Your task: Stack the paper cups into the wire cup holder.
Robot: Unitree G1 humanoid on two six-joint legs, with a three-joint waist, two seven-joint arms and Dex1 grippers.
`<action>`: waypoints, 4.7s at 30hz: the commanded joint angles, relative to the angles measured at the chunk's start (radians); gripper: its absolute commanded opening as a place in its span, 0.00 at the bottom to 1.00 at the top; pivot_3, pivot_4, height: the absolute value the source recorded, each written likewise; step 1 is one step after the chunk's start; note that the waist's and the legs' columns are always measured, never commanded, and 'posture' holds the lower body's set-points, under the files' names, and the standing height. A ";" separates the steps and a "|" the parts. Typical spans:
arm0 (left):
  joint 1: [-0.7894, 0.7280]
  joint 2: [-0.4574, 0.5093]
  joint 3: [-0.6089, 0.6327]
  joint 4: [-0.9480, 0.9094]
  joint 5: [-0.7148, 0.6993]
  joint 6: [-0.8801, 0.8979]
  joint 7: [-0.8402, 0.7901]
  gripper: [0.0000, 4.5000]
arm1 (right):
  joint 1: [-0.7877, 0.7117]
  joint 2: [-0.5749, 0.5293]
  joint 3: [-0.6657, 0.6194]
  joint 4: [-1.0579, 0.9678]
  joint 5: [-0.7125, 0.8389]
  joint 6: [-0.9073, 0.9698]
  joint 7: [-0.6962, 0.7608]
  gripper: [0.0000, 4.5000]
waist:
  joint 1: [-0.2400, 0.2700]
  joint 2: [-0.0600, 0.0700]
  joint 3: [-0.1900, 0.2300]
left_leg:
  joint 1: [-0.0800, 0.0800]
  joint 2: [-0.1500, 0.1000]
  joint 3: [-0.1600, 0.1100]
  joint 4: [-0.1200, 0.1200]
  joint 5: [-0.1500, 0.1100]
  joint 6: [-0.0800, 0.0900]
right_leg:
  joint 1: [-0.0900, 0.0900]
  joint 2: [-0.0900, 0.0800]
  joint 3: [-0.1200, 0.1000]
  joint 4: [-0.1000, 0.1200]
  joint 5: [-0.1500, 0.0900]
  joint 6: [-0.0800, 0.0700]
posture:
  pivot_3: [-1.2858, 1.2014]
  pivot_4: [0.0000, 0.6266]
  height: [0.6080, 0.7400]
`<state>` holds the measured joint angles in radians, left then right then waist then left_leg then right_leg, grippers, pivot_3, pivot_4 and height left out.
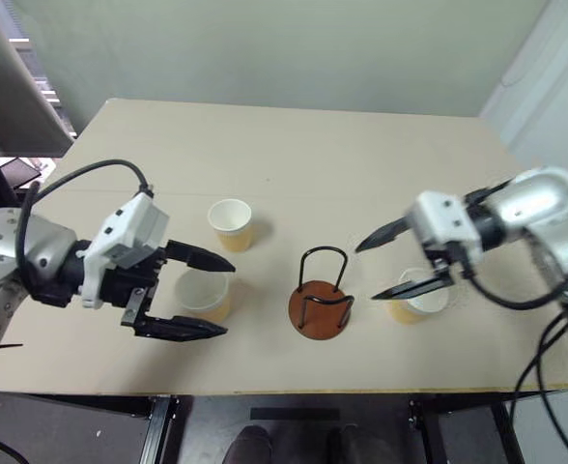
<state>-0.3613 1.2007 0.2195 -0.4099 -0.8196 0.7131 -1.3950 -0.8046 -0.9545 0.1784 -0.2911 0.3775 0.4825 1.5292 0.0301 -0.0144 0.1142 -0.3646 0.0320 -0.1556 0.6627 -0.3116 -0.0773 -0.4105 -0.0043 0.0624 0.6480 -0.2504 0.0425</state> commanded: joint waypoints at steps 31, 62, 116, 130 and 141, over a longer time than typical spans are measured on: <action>0.003 -0.006 0.016 -0.010 0.013 -0.026 0.018 1.00 | 0.252 -0.152 0.039 0.074 -0.219 -0.219 0.006 0.01 | -0.001 0.000 0.000 | 0.003 0.002 0.003 0.001 -0.002 0.003 | 0.001 -0.001 0.001 0.001 0.001 0.001 | 0.52 0.24 1.00; 0.038 0.007 0.054 -0.066 0.002 0.016 0.088 1.00 | -0.228 0.075 0.221 0.127 -0.031 -0.302 0.085 0.01 | 0.000 0.001 0.000 | 0.000 0.000 0.003 0.001 -0.001 0.002 | -0.001 0.004 0.002 0.001 0.000 0.000 | 0.52 0.24 1.00; -0.063 0.029 -0.237 0.206 0.421 -0.278 -0.088 0.00 | 0.376 -0.106 -0.725 -0.167 0.844 0.325 -0.363 1.00 | 0.007 0.001 0.000 | 0.003 -0.001 0.005 -0.001 -0.003 0.003 | 0.000 0.002 0.003 0.001 -0.001 -0.002 | 0.52 0.24 1.00; -0.688 -0.329 -0.322 0.324 0.262 -0.276 -0.156 0.00 | 0.381 -0.154 -0.708 -0.148 0.823 0.324 -0.332 1.00 | 0.024 0.001 0.000 | -0.001 -0.002 0.004 0.003 -0.003 0.003 | 0.000 0.000 0.000 0.000 0.000 0.001 | 0.52 0.24 1.00; -0.796 -0.383 -0.625 0.389 0.237 -0.461 -0.219 0.00 | 0.422 -0.201 -0.786 -0.151 0.834 0.349 -0.338 1.00 | 0.026 0.001 0.000 | -0.002 -0.001 0.006 0.005 -0.003 0.003 | 0.001 0.001 0.002 -0.002 0.004 0.007 | 0.52 0.24 1.00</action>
<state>-1.1220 0.8056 -0.3970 -0.0148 -0.5553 0.2882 -1.5728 -0.3798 -1.1376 -0.5497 -0.4383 1.1950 0.8319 1.1975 0.0563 -0.0137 0.1140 -0.3667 0.0305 -0.1493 0.6675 -0.3145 -0.0740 -0.4090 -0.0029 0.0640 0.6453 -0.2464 0.0498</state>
